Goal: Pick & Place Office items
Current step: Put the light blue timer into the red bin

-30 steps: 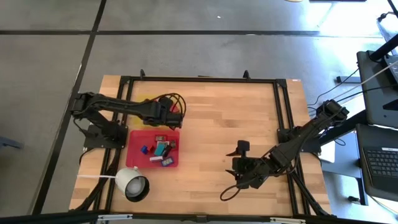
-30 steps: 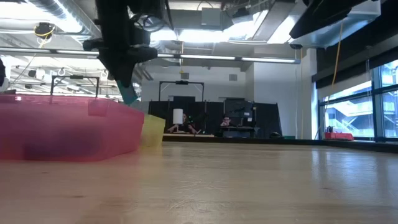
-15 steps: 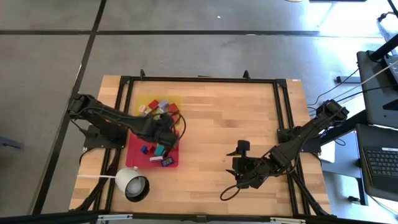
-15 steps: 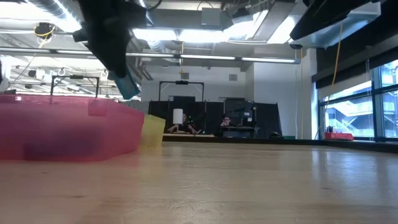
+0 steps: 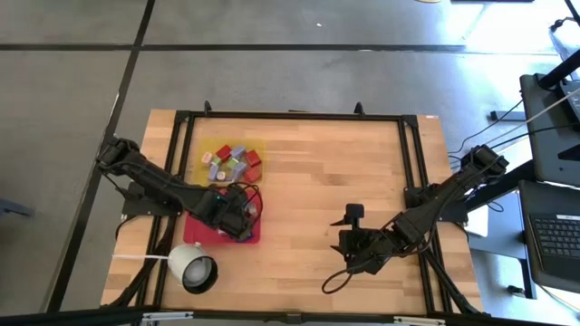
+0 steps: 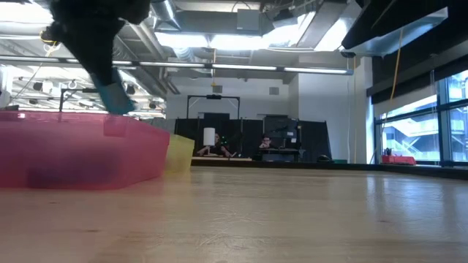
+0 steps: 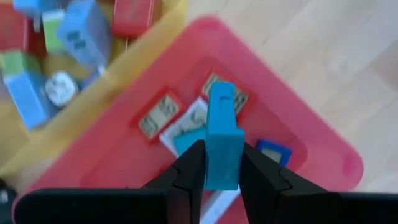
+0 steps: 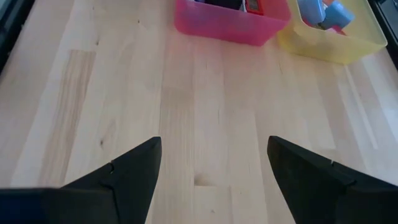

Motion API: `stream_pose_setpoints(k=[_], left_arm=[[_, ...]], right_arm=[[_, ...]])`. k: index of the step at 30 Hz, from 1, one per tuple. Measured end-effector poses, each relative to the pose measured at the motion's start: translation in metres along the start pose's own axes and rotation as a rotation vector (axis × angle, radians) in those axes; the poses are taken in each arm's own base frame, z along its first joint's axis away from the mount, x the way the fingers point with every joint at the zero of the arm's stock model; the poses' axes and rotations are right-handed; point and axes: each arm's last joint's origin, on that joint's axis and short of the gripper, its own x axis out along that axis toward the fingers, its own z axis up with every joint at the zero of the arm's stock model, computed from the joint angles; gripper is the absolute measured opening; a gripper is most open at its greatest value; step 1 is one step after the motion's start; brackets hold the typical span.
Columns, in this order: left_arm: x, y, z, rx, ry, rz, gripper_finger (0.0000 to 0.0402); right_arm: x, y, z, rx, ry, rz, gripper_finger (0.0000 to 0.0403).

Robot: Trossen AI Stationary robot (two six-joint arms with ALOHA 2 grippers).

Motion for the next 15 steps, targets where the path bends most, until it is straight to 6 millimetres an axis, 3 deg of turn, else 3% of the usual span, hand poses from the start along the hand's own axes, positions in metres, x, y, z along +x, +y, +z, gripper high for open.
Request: stream_pose_setpoints(k=[7, 15], left_arm=[[-0.002, 0.006, -0.015, -0.066, 0.172, 0.048, 0.0078], [0.029, 0.011, -0.033, -0.133, 0.211, 0.060, 0.0077]], right_arm=[[0.000, 0.000, 0.000, 0.006, 0.001, 0.000, 0.0294], [0.000, 0.000, 0.000, 0.029, 0.002, -0.001, 0.0279]])
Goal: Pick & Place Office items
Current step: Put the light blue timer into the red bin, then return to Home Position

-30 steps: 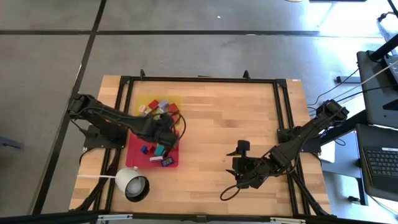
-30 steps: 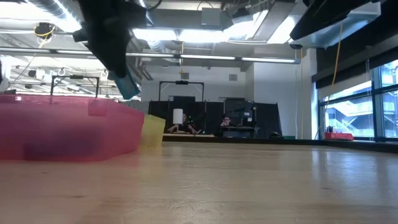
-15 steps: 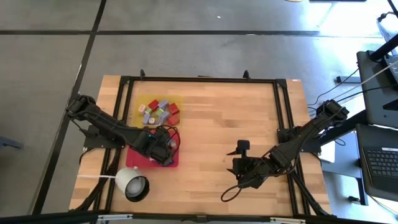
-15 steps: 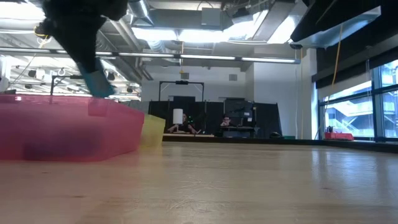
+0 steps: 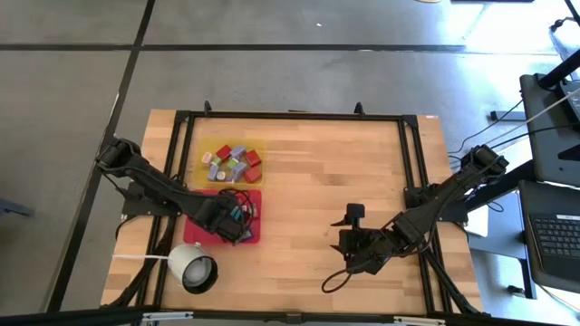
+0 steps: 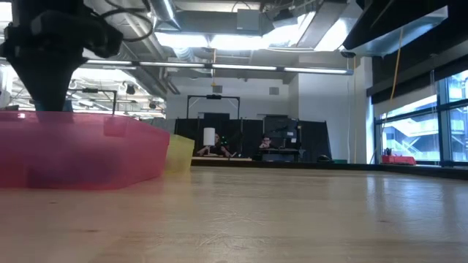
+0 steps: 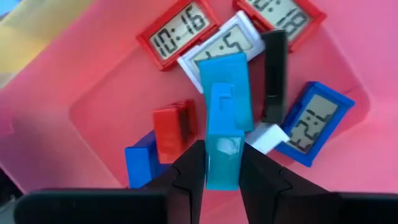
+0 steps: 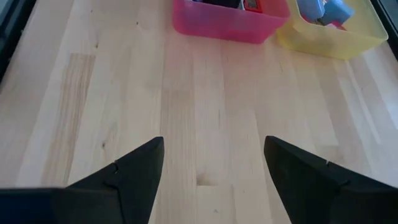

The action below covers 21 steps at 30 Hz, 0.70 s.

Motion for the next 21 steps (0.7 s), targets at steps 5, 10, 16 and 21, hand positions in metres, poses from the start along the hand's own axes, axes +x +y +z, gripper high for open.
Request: stream_pose_setpoints(k=[5, 10, 16, 21], left_arm=[[0.0024, 0.0017, -0.0003, -0.010, 0.015, 0.011, 0.0080], [0.0025, 0.0018, -0.0001, -0.058, 0.007, 0.013, 0.0087], [0.0026, 0.0021, 0.0013, -0.062, -0.041, 0.019, 0.0105], [0.0024, 0.0022, 0.0011, 0.033, -0.029, 0.020, 0.0113]], right_arm=[[0.0000, -0.0012, 0.0005, 0.009, -0.020, -0.042, 0.0278], [0.0000, -0.0016, 0.0007, 0.026, -0.026, -0.054, 0.0278], [0.0000, -0.0016, 0.0007, 0.026, -0.026, -0.054, 0.0278], [0.0000, -0.0016, 0.0007, 0.028, -0.026, -0.054, 0.0278]])
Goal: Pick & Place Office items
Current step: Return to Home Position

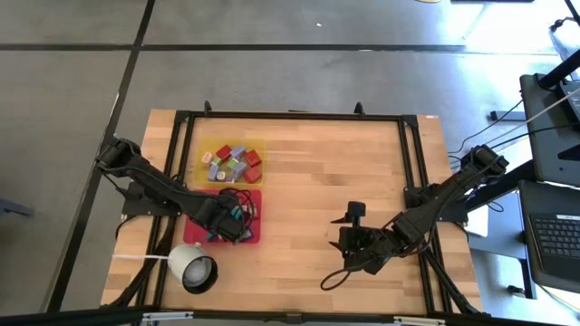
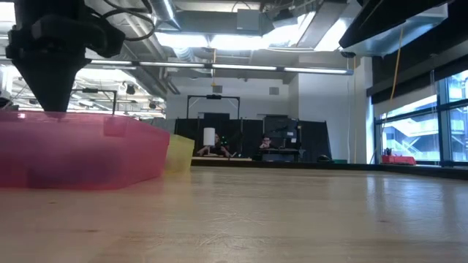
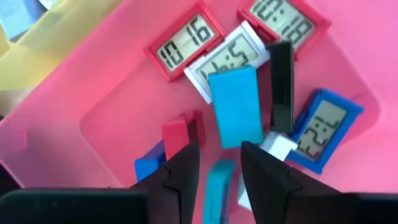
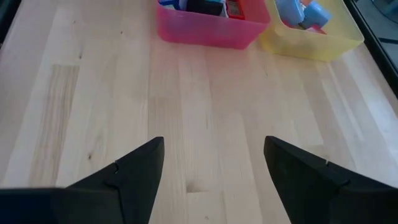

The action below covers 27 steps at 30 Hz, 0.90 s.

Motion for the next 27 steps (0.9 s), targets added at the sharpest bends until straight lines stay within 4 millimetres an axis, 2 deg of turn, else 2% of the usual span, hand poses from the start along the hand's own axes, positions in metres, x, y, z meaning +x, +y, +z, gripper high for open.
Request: stream_pose_setpoints(k=[5, 14, 19, 24, 27], left_arm=[[-0.008, -0.004, 0.002, -0.017, 0.004, -0.024, 0.0113], [-0.033, -0.016, 0.011, 0.199, -0.033, -0.121, 0.0113], [-0.039, -0.020, 0.009, 0.269, 0.001, -0.171, 0.0114], [-0.039, -0.020, 0.005, 0.294, -0.001, -0.175, 0.0114], [-0.040, -0.021, 0.006, 0.282, -0.081, -0.162, 0.0114]], right_arm=[[0.000, -0.001, 0.001, 0.000, -0.019, -0.037, 0.0278], [-0.002, -0.001, 0.000, 0.020, -0.048, -0.083, 0.0278], [-0.005, 0.002, -0.002, -0.095, -0.061, -0.109, 0.0278], [-0.005, 0.006, -0.004, -0.263, 0.015, 0.054, 0.0279], [-0.005, 0.010, -0.005, -0.225, 0.056, 0.170, 0.0279]])
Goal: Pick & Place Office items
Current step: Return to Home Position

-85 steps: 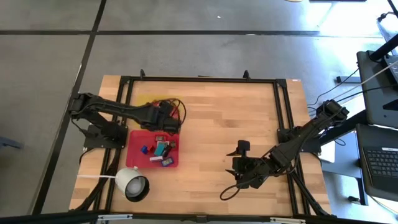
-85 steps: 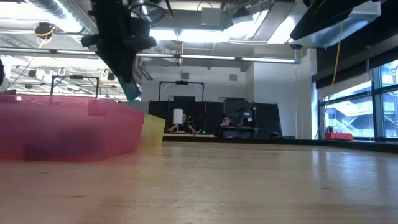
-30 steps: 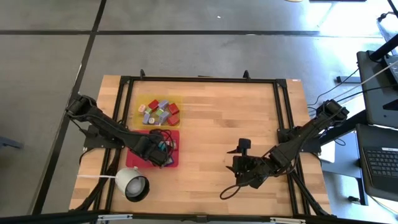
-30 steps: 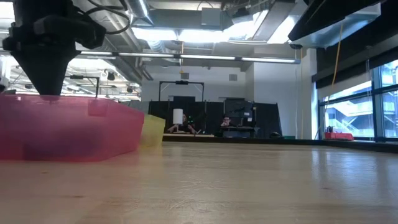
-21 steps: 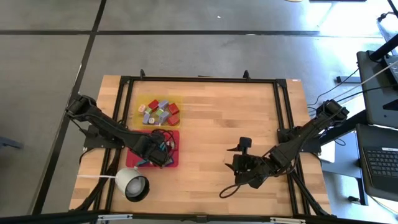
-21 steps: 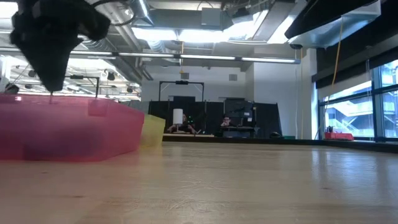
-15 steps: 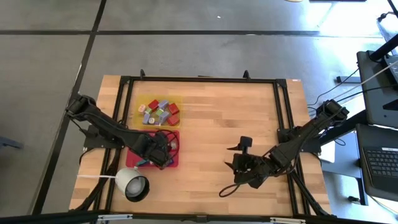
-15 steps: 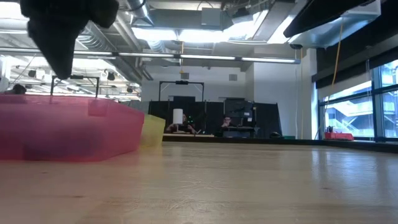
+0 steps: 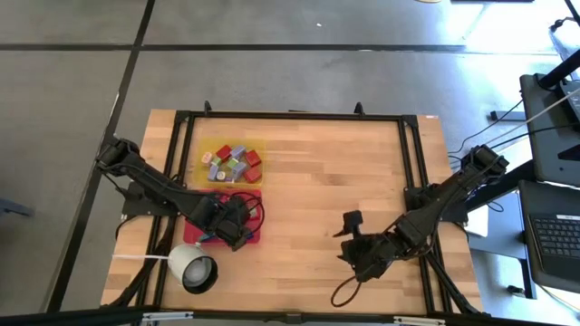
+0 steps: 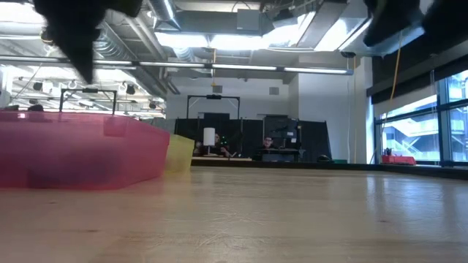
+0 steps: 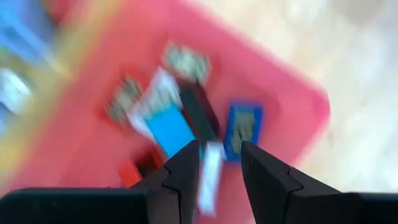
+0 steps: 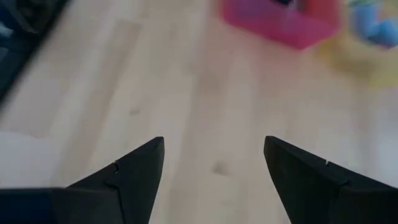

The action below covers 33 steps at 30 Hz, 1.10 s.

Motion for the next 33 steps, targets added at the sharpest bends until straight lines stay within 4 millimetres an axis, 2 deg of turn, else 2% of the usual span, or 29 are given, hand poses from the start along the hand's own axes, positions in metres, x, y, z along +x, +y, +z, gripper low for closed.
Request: stream_pose_setpoints(k=[3, 6, 10, 15, 19, 23, 33], left_arm=[[-0.001, 0.001, 0.005, 0.083, -0.177, 0.080, 0.0114], [-0.006, 0.001, 0.010, 0.160, -0.287, 0.093, 0.0114], [-0.024, 0.007, 0.014, 0.224, -0.362, 0.027, 0.0114], [-0.054, 0.026, 0.014, 0.248, -0.439, -0.057, 0.0114], [-0.074, 0.039, 0.013, 0.262, -0.496, -0.118, 0.0114], [-0.084, 0.047, 0.012, 0.300, -0.530, -0.151, 0.0114], [-0.087, 0.051, 0.018, 0.317, -0.538, -0.182, 0.0114]], right_arm=[[0.000, 0.002, -0.001, 0.017, 0.030, 0.091, 0.0279], [-0.003, 0.001, 0.000, 0.046, 0.025, 0.100, 0.0279], [-0.015, -0.008, 0.000, 0.088, 0.009, 0.111, 0.0279], [-0.030, -0.017, -0.006, 0.113, -0.055, 0.135, 0.0279], [-0.029, -0.023, -0.028, 0.159, -0.126, 0.163, 0.0279], [-0.021, -0.027, -0.058, 0.205, -0.215, 0.250, 0.0279], [-0.012, -0.048, -0.123, 0.300, -0.431, 0.379, 0.0279]])
